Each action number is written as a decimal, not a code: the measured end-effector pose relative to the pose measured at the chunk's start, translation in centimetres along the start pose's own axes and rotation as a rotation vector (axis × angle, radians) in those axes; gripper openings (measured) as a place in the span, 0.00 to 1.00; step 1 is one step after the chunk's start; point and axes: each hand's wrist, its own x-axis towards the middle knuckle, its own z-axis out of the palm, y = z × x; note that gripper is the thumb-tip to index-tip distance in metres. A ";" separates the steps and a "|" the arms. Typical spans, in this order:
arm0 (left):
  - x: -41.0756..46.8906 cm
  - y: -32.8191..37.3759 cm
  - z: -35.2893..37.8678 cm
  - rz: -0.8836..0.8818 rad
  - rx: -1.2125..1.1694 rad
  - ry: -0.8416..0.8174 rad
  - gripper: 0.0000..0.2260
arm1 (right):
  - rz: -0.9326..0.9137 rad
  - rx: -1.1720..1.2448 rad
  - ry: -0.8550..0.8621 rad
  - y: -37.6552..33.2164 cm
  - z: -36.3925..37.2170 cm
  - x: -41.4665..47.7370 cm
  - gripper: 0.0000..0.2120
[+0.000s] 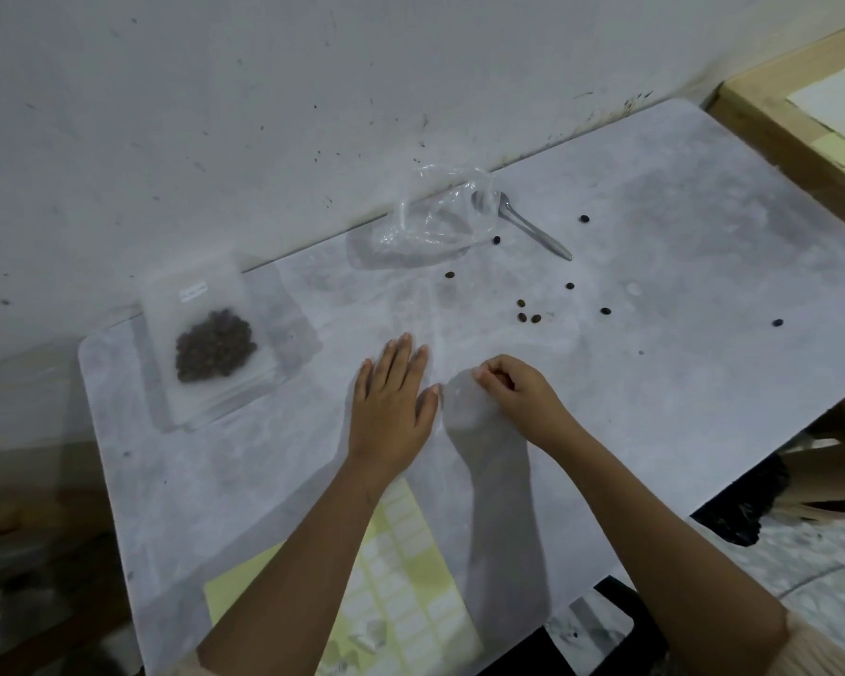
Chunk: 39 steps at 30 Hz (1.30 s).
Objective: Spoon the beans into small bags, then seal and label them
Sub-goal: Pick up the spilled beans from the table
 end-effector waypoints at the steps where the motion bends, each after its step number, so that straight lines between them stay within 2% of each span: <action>1: 0.1 0.1 0.0 -0.014 -0.014 0.006 0.27 | 0.040 0.132 -0.009 -0.1 -0.2 0.0 0.12; 7: 2.1 1.1 0.0 -0.068 -0.061 0.019 0.27 | 0.277 0.889 0.007 -1.6 0.0 2.3 0.13; 12: 4.9 1.5 0.5 -0.139 -0.050 0.066 0.26 | 0.318 1.214 -0.054 -2.0 -1.6 5.2 0.11; 15: 6.6 2.1 0.8 -0.239 -0.029 0.116 0.25 | 0.323 1.291 -0.085 -2.0 -3.2 7.3 0.10; 18: 7.4 2.6 1.0 -0.319 0.028 0.135 0.25 | 0.313 1.150 -0.119 -2.4 -4.5 9.9 0.12; 19: 7.5 2.6 1.1 -0.332 0.038 0.135 0.25 | 0.284 1.004 -0.107 -2.5 -4.8 10.8 0.13; 22: 7.5 2.8 1.1 -0.354 0.047 0.141 0.24 | 0.054 0.225 -0.083 -2.7 -5.0 13.2 0.13; 23: 7.5 2.8 1.0 -0.356 0.052 0.144 0.23 | -0.039 0.049 -0.081 -2.6 -4.6 14.0 0.10; 25: 7.5 2.8 0.9 -0.354 0.056 0.151 0.22 | -0.183 -0.117 -0.072 -2.5 -3.7 15.0 0.03; 26: 7.5 2.8 0.9 -0.352 0.056 0.156 0.22 | -0.251 -0.167 -0.065 -2.4 -3.2 15.3 0.02; 28: 7.5 2.8 0.8 -0.351 0.053 0.159 0.22 | -0.309 -0.180 -0.053 -1.9 -2.5 15.9 0.07; 32: 7.6 2.8 0.9 -0.362 0.040 0.153 0.21 | -0.291 -0.145 -0.058 -1.9 -2.3 16.7 0.04; 37: 7.6 2.7 1.0 -0.369 0.033 0.162 0.21 | -0.277 -0.321 -0.170 -2.3 -2.3 17.1 0.05; 39: 7.7 2.8 0.9 -0.366 0.032 0.162 0.21 | -0.291 -0.323 -0.181 -2.2 -2.3 16.9 0.05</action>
